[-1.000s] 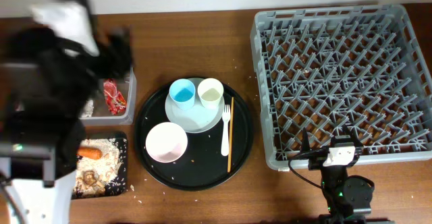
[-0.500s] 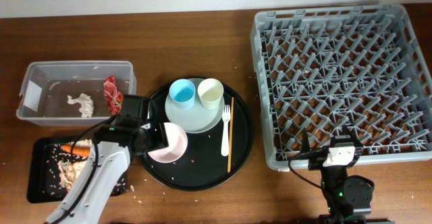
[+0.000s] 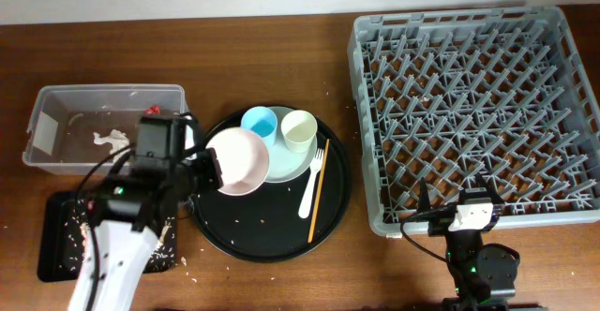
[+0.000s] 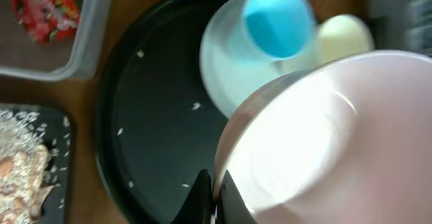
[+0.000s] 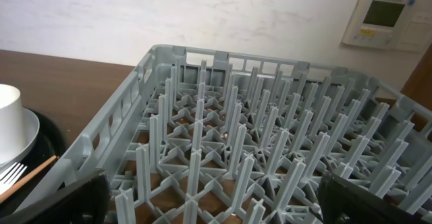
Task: Sort waste into correct bins and load items into the dishwasher rack
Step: 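Grasp the pink bowl with the left gripper and lift it, then hand the pink bowl from the left gripper to the right gripper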
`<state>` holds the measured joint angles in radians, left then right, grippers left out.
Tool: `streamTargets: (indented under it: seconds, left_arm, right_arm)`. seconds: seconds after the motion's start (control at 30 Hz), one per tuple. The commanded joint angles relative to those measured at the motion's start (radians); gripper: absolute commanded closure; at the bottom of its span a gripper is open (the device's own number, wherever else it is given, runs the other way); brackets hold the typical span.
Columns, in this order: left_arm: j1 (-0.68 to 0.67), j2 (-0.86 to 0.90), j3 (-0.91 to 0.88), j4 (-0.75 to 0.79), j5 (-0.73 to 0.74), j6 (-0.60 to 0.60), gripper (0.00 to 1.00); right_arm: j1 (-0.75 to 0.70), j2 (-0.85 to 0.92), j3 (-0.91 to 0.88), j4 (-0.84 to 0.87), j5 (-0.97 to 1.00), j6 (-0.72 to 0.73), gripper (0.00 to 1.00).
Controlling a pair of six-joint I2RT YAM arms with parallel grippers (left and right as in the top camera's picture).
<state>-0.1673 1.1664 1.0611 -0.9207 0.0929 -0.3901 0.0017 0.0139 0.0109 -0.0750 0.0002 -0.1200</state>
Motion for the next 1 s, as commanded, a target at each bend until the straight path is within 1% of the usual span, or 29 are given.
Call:
streamTargets:
  seconds: [0.0, 0.07, 0.1, 0.13, 0.17, 0.2, 0.23, 0.3, 0.33, 0.4, 0.43, 0.47, 0.5, 0.57, 0.6, 0.67, 0.7, 0.73, 0.77, 0.8, 0.83, 0.87, 0.93, 0.97]
  left_arm:
    - [0.001, -0.025, 0.056, 0.018, 0.11, 0.025, 1.0]
    - [0.001, -0.025, 0.062, 0.083, 0.246, 0.025, 1.0]
    - [0.0, -0.025, 0.062, 0.093, 0.272, 0.024, 1.0]
    - [0.0, -0.025, 0.062, 0.093, 0.27, 0.025, 1.0]
    - [0.0, -0.025, 0.062, 0.093, 0.27, 0.025, 1.0]
    - [0.0, -0.025, 0.062, 0.094, 0.27, 0.025, 1.0]
    - [0.0, -0.026, 0.062, 0.094, 0.27, 0.025, 1.0]
    - [0.0, -0.027, 0.064, 0.094, 0.264, 0.037, 1.0]
    - [0.0, -0.027, 0.072, 0.094, 0.259, 0.037, 1.0]
    - [0.0, -0.027, 0.095, 0.093, 0.259, 0.037, 1.0]
    - [0.0, -0.027, 0.129, 0.088, 0.26, 0.037, 1.0]
    - [-0.002, -0.027, 0.156, 0.073, 0.259, 0.037, 1.0]
    - [-0.015, -0.027, 0.202, 0.056, 0.256, 0.036, 1.0]
    - [-0.039, -0.027, 0.247, 0.021, 0.201, 0.037, 1.0]
    - [-0.048, -0.027, 0.272, -0.01, 0.153, 0.037, 1.0]
    - [-0.049, -0.024, 0.302, -0.042, 0.146, 0.04, 1.0]
    - [-0.049, -0.017, 0.306, -0.046, 0.146, 0.04, 1.0]
    - [-0.056, -0.003, 0.306, -0.046, 0.146, 0.04, 1.0]
    - [-0.079, 0.021, 0.306, -0.04, 0.137, 0.04, 1.0]
    - [-0.1, 0.047, 0.306, -0.035, 0.103, 0.039, 1.0]
    - [-0.136, 0.092, 0.306, -0.035, 0.082, 0.039, 1.0]
    - [-0.174, 0.144, 0.306, -0.031, 0.075, 0.039, 1.0]
    - [-0.218, 0.217, 0.306, -0.012, -0.012, 0.039, 1.0]
    - [-0.226, 0.248, 0.306, -0.004, -0.011, 0.039, 1.0]
  right_arm:
    - [0.005, -0.008, -0.005, -0.005, 0.005, -0.003, 0.01]
    - [0.005, -0.008, -0.005, -0.005, 0.004, -0.003, 0.01]
    - [0.005, -0.008, -0.005, -0.005, 0.0, 0.004, 0.01]
    - [0.005, -0.008, -0.005, -0.003, -0.029, 0.083, 0.01]
    - [0.005, -0.008, -0.003, 0.028, -0.107, 0.259, 0.01]
    - [0.005, -0.008, 0.023, 0.003, -0.151, 0.294, 0.01]
    - [0.005, -0.008, 0.06, -0.034, -0.174, 0.295, 0.01]
    - [0.005, 0.006, 0.288, -0.225, -0.188, 0.346, 0.01]
    - [0.005, 0.074, 0.505, -0.39, -0.207, 0.373, 0.01]
    - [0.005, 0.242, 0.832, -0.648, -0.328, 0.373, 0.01]
    - [0.005, 0.379, 1.026, -0.798, -0.33, 0.372, 0.01]
    - [0.005, 0.503, 1.176, -0.92, -0.335, 0.372, 0.01]
    - [0.005, 0.677, 1.368, -1.071, -0.346, 0.372, 0.01]
    - [0.005, 0.856, 1.55, -1.182, -0.481, 0.372, 0.01]
    - [0.005, 0.919, 1.598, -1.159, -0.485, 0.367, 0.01]
    - [0.005, 1.019, 1.611, -1.127, -0.498, 0.334, 0.01]
    - [0.005, 1.082, 1.611, -1.163, -0.498, 0.335, 0.04]
    - [0.027, 1.161, 1.611, -1.24, -0.497, 0.331, 0.13]
    - [0.069, 1.217, 1.611, -1.267, -0.497, 0.287, 0.26]
    - [0.121, 1.254, 1.611, -1.265, -0.489, 0.266, 0.35]
    - [0.21, 1.299, 1.611, -1.235, -0.41, 0.266, 0.38]
    - [0.281, 1.33, 1.611, -1.219, -0.333, 0.267, 0.44]
    - [0.402, 1.39, 1.611, -1.191, -0.238, 0.279, 0.47]
    - [0.438, 1.42, 1.611, -1.169, -0.208, 0.315, 0.47]
